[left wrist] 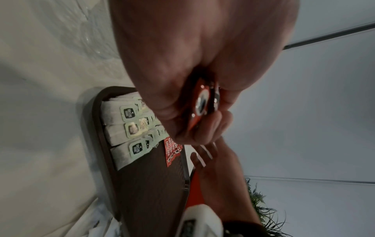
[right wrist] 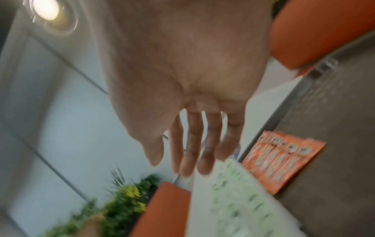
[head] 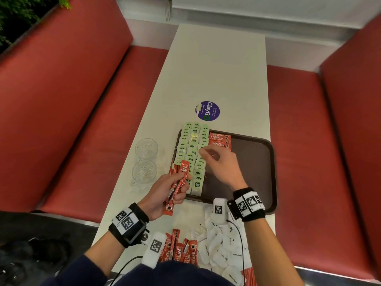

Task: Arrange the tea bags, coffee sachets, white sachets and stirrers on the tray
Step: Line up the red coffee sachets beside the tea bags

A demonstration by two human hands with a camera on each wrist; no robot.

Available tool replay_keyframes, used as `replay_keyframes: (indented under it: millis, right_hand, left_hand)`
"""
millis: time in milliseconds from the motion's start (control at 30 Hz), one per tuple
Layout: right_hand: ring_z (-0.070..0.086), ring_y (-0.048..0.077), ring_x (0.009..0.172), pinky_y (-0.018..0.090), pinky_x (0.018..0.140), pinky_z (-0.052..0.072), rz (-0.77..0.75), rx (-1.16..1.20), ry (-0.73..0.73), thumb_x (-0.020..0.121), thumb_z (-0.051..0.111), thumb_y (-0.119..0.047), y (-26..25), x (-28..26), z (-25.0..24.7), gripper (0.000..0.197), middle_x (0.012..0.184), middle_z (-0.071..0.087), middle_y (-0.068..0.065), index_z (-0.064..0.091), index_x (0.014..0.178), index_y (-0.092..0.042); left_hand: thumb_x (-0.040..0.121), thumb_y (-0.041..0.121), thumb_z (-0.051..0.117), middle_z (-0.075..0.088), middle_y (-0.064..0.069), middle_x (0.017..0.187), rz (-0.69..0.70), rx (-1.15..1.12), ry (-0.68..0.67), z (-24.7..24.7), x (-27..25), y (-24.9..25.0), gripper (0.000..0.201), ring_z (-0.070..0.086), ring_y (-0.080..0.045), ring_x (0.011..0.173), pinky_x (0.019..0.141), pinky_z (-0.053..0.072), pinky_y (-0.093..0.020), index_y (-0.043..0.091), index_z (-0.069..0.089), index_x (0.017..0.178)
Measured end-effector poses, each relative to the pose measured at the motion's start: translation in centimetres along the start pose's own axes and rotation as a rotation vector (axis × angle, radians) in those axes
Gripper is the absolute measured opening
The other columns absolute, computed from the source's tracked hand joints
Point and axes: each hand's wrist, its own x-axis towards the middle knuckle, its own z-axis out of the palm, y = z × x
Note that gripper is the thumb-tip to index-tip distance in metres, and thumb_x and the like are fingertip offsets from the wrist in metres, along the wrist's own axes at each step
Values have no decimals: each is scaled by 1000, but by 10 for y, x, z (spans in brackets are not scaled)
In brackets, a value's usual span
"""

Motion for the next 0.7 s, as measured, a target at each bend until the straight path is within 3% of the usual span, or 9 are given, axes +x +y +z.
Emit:
replay_keyframes:
  millis: [67,133,267,333,400,467,533,600,700]
  right_hand:
    - [73,7,89,27,80,57,27,172,-179,104,70,-50,-21,-20,3,24,98,80,-10,80,113,-29]
    - [73,15,85,29,81,56,10,344,-222,102,78,-36,-29,-33,6,16,95,81,2,82,110,-22]
    - [73,21,93,39,81,59,97,631,-34,101,78,-14,-33,-39,2,12,107,80,14,79,113,-11]
    - [73,27,95,44,85,60,140,756,20,105,72,-12,-35,-39,-7,13,111,79,21,73,117,-6]
    - [74,26,91,40,80,61,103,693,20,108,69,-16,-39,-39,-18,15,108,81,18,70,120,-7]
    - [77,16,90,36,77,61,1,457,-30,107,71,-21,-44,-42,-28,15,105,82,3,75,120,-18]
    - [78,11,91,34,85,63,-96,244,-147,104,76,-28,-48,-47,-31,22,100,81,-8,76,126,-30]
    - [79,8,87,35,86,64,-132,116,-245,99,82,-31,-50,-52,-27,35,93,81,-11,69,132,-35]
    - [76,6,79,37,73,65,-109,44,-231,91,90,-33,-50,-55,-23,44,89,81,-10,61,124,-31]
  left_hand:
    - [112,31,54,53,-10,79,9,27,-18,4,1,0,33,39,-14,54,49,30,-24,2,65,124]
    - [111,36,57,52,-9,78,28,52,-40,9,1,0,37,39,-14,54,49,29,-24,3,63,126]
    - [109,35,61,47,-4,73,63,212,-42,13,-2,-5,46,36,-13,52,48,29,-22,-9,59,121]
    - [107,36,64,44,-5,72,82,285,-16,13,-3,-8,41,34,-13,52,48,28,-24,-5,61,110]
    - [103,40,68,40,-5,71,123,303,36,12,-5,-8,32,32,-14,53,49,26,-26,11,60,93]
    - [101,42,70,38,-4,71,176,288,74,11,-4,-5,30,29,-14,54,49,24,-27,17,60,88]
    - [103,43,68,37,-3,71,217,284,80,13,-2,-1,27,29,-14,54,50,23,-29,18,66,92]
    - [104,41,68,38,-4,70,240,297,76,16,0,4,26,28,-15,54,52,20,-34,20,68,89]
    - [105,33,70,50,-2,65,264,312,111,17,2,8,28,31,-15,51,51,23,-31,11,67,88]
